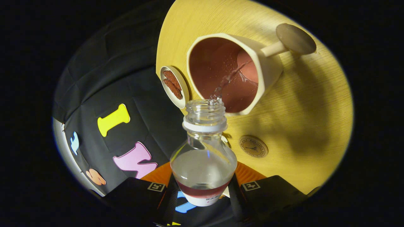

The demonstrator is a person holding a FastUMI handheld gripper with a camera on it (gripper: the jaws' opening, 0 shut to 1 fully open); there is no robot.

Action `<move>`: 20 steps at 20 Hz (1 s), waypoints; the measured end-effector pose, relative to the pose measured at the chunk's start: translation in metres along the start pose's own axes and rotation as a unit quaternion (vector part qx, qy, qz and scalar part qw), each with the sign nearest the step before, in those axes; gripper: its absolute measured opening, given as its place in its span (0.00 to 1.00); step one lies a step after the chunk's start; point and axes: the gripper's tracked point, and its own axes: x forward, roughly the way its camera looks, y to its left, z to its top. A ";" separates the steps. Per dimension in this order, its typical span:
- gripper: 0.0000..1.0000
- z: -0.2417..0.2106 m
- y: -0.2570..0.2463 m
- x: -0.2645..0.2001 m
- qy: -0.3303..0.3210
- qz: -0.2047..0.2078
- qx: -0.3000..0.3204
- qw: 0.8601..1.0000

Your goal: Take the bottle from table, then pour the juice into the cup, finally place the bottle on the coaster

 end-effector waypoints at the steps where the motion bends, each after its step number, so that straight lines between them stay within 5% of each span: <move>1: 0.73 -0.001 0.001 0.001 0.000 0.000 0.004 1.000; 20: 0.73 0.007 0.023 -0.002 -0.005 0.037 0.105 0.994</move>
